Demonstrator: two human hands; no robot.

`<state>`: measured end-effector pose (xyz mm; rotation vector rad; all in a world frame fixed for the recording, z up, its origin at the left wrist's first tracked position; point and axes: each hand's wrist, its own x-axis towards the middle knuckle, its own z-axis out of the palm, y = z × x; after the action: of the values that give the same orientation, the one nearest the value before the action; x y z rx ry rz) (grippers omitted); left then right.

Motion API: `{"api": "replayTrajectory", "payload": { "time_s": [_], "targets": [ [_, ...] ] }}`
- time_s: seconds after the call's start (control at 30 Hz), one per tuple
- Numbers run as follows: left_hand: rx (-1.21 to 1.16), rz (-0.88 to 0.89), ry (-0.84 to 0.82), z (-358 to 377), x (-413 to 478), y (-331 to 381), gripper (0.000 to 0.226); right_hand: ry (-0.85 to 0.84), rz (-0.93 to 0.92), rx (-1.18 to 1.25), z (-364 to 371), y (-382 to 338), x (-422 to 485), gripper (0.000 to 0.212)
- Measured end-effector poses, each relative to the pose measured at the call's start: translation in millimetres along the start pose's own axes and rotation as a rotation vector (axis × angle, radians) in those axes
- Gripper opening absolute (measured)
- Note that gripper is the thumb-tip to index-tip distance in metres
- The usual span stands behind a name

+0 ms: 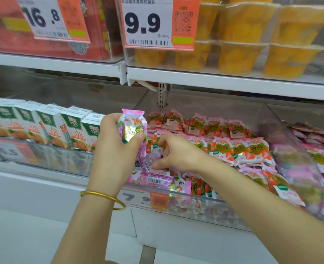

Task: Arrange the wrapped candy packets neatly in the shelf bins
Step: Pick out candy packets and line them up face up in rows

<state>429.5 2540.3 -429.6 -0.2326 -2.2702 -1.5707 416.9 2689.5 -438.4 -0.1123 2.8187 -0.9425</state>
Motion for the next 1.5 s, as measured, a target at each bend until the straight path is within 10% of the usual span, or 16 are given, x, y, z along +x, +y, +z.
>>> {"api": "replayTrajectory", "payload": {
  "time_s": [0.17,0.37,0.57,0.8,1.0,1.3,1.5],
  "targets": [
    [0.013,-0.015,-0.014,0.6,0.2,2.0,0.035,0.092,0.109,0.481,-28.0,7.9,-14.2,0.008],
    [-0.03,-0.064,-0.058,7.8,2.4,-1.5,0.031,-0.045,-0.116,-0.112,-21.3,7.3,-18.7,0.036],
    [-0.022,-0.058,-0.046,14.1,-2.2,1.3,0.036,-0.027,-0.089,-0.078,-1.3,4.4,-14.8,0.055],
    [-0.127,-0.105,-0.114,18.0,-4.8,8.2,0.032,0.137,0.071,0.58,-36.5,17.0,-36.1,0.012],
    [-0.256,-0.134,-0.253,32.6,-12.2,24.4,0.042,0.03,0.04,1.206,-66.3,30.7,-82.8,0.044],
    [-0.41,0.095,-0.424,99.4,-55.1,84.0,0.044,0.561,-0.075,0.727,-103.3,65.9,-165.4,0.012],
    [-0.53,0.124,-0.597,166.0,-91.7,133.7,0.039,0.59,-0.048,0.823,-128.2,122.7,-220.2,0.004]
  ]
}}
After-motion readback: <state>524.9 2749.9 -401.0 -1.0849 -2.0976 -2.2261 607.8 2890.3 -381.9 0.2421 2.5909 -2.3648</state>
